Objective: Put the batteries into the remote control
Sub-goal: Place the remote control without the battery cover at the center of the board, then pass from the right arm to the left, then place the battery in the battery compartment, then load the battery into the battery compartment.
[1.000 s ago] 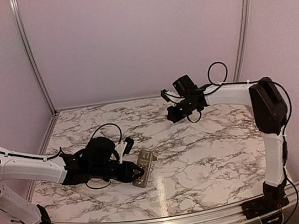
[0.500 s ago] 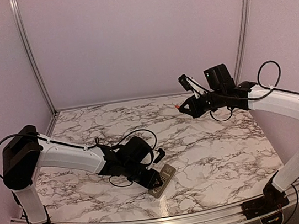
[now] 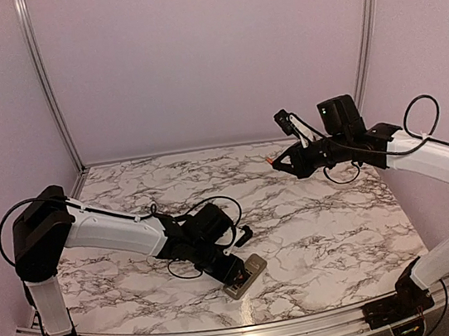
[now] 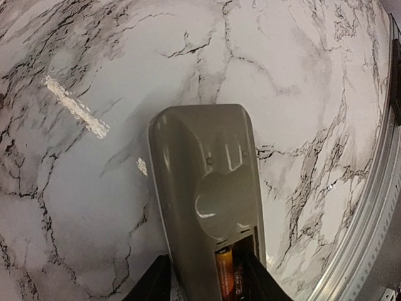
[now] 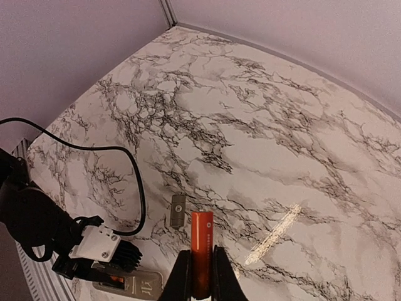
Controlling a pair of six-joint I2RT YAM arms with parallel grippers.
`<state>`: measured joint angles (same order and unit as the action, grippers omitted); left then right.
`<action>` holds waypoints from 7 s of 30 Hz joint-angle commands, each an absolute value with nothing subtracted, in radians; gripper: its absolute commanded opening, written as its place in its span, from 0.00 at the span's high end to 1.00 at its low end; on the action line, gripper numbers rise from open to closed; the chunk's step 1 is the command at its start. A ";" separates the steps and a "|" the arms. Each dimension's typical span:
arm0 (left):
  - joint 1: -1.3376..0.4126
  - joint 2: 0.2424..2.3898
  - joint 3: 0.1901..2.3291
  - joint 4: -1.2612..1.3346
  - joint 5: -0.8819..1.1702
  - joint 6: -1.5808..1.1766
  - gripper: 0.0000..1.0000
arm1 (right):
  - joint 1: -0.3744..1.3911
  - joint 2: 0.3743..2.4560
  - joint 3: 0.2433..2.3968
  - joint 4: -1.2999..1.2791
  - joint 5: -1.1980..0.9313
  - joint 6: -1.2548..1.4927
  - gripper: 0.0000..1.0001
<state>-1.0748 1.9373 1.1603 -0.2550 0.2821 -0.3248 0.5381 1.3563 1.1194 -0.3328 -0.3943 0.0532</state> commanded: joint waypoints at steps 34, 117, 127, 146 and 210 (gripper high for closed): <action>-0.971 1.290 0.546 0.919 0.172 -0.728 0.43 | 0.675 1.295 0.913 0.157 -0.775 0.286 1.00; -1.133 1.685 0.998 0.002 0.088 -0.608 1.00 | 0.604 1.325 0.710 -0.047 -0.537 0.307 0.55; -1.186 1.774 1.044 -0.063 0.022 -0.595 1.00 | 0.616 1.428 0.703 -0.009 -0.583 0.296 0.58; -1.228 1.843 1.045 -0.050 -0.055 -0.578 1.00 | 0.692 1.492 0.719 -0.009 -0.563 0.268 0.61; -1.264 1.723 0.705 0.285 -0.040 -0.567 0.62 | 0.899 1.697 0.900 -0.133 -0.607 0.117 0.89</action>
